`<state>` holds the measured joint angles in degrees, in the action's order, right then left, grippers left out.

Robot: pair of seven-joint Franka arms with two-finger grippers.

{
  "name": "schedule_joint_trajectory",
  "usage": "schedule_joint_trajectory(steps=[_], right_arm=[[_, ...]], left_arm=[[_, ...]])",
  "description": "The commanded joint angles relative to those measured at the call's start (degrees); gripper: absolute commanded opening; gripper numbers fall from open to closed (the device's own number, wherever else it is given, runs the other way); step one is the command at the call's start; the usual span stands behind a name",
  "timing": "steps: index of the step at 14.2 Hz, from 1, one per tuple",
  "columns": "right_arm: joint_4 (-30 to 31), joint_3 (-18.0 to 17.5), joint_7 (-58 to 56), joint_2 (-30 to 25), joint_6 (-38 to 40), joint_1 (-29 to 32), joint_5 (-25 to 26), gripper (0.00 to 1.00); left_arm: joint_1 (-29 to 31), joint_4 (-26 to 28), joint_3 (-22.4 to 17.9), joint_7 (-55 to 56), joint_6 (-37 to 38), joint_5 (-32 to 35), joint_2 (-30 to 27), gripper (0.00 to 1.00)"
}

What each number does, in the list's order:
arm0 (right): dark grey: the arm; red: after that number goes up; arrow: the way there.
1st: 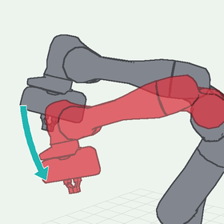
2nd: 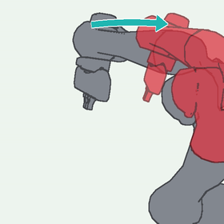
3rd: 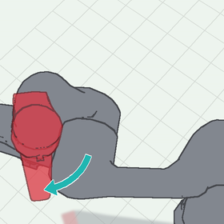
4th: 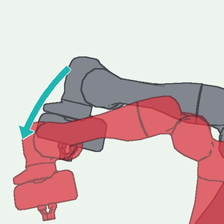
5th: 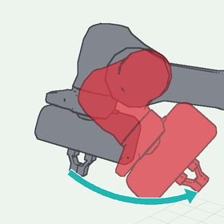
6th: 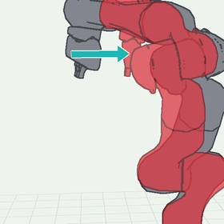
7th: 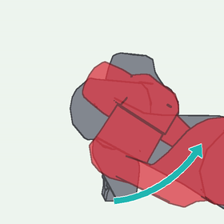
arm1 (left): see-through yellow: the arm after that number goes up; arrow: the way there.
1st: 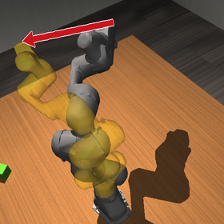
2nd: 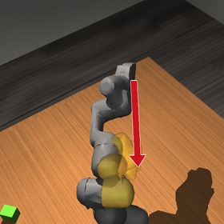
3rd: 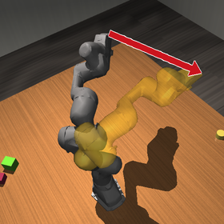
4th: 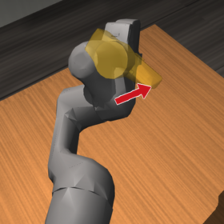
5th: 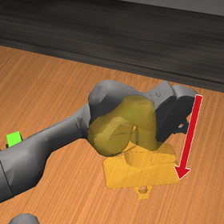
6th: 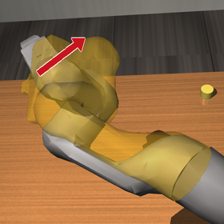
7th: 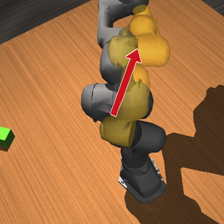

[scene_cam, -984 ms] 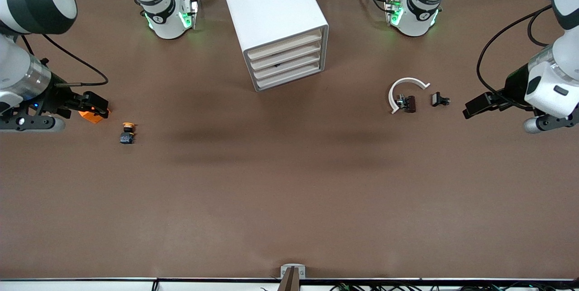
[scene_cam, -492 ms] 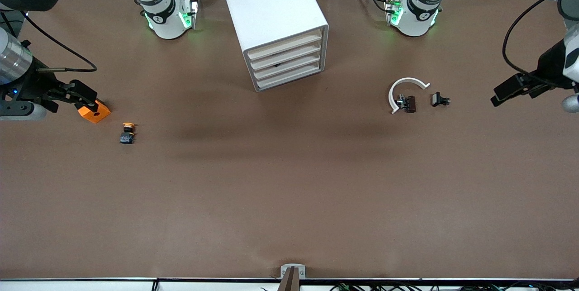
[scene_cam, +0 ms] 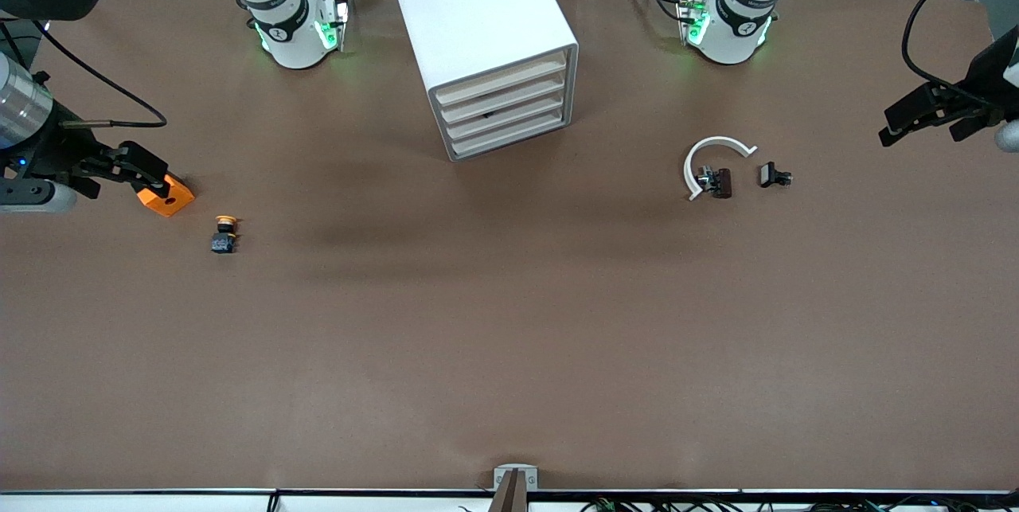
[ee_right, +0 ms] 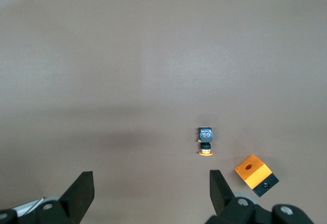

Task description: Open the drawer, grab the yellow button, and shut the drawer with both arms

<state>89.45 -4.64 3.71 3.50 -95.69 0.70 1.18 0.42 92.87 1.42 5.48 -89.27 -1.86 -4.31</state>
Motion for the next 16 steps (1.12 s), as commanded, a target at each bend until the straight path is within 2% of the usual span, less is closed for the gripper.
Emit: schedule_joint_trajectory(steps=[1,4,6,13,16], right_arm=[[-1.1,-1.7,0.2,0.4,0.5,1.7,0.0,1.0],[-1.1,-1.7,0.2,0.5,0.7,1.6,0.1,1.0],[-0.9,-1.5,-0.3,0.5,0.8,1.8,0.1,1.0],[-1.6,-1.3,0.2,-0.1,1.7,2.4,0.1,1.0],[-5.6,-1.1,0.4,-0.3,7.3,4.0,-0.7,1.0]], left_arm=[[-1.9,3.3,-0.5,-1.3,0.1,1.1,-3.7,1.0],[-1.7,6.0,2.1,-1.2,0.2,1.7,-5.7,1.0],[-2.1,5.8,3.0,-1.3,0.2,3.7,-5.5,1.0],[-1.6,4.5,2.6,-1.9,0.3,3.2,-4.3,1.0],[-1.6,4.6,2.6,-1.9,0.4,3.2,-4.4,1.0]])
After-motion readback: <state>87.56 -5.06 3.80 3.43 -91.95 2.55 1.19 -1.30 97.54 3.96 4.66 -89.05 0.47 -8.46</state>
